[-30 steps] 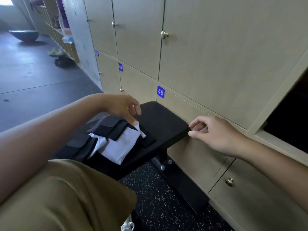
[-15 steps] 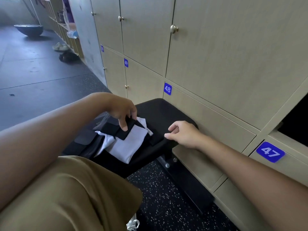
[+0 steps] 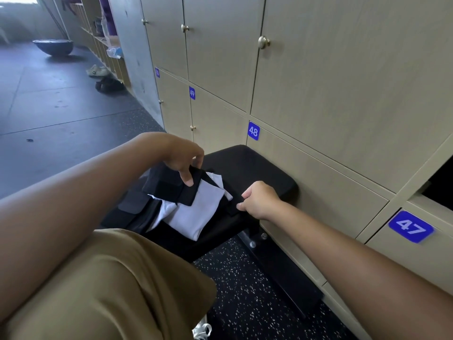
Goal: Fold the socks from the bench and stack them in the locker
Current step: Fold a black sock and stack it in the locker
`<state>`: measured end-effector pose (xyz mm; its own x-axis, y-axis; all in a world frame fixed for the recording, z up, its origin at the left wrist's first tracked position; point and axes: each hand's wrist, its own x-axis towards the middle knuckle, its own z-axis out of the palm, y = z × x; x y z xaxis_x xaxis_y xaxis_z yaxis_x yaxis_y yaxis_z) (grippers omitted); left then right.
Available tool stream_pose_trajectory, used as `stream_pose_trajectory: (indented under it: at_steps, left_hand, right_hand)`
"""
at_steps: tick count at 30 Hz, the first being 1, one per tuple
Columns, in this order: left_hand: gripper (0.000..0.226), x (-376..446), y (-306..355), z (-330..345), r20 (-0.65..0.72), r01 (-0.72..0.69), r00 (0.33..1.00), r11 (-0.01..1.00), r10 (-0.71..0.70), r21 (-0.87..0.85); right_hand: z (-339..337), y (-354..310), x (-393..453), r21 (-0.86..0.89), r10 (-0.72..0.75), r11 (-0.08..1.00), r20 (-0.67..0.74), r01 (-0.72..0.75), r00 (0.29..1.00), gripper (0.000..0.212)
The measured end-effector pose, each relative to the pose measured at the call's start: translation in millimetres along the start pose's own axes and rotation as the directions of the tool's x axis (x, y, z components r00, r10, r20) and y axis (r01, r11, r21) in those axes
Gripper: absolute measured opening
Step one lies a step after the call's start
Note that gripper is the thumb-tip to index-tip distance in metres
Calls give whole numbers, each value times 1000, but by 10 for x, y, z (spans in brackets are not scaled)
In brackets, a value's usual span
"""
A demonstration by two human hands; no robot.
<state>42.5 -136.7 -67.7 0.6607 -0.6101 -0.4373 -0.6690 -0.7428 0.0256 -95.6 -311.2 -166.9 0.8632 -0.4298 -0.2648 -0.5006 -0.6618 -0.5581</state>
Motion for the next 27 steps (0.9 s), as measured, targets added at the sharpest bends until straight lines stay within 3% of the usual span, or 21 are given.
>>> stream_pose_trajectory:
  at_steps: [3,7,12,17,22,27]
  left_hand:
    - [29,-18,19,-14,-11,-8,1000,1000,8,24]
    - [23,-48,61,-42,-57,-14,998,1000,14,1]
    - [22,-109,154,-111,-234,-60,972,992,32,-115]
    - [21,-133,264,-166,-411,-156,911,945,25,-288]
    - [23,-148,435,-139,-456,-281,890,773,-12,-568]
    - [30,-181,713,-18,-319,-276,947,417,-37,-866]
  right_hand:
    - [-1,12,-14,8,8,1000,-10,-8,1000,28]
    - [-102,37,21,70,23,997,-154,-12,988,29]
    - [-422,85,3,224,23,973,-357,61,934,26]
    - [-723,215,-41,300,40,946,-483,123,875,9]
    - [-1055,368,-246,350,-6,911,-521,220,854,1]
    - [-1339,444,-590,432,-46,849,-515,306,856,8]
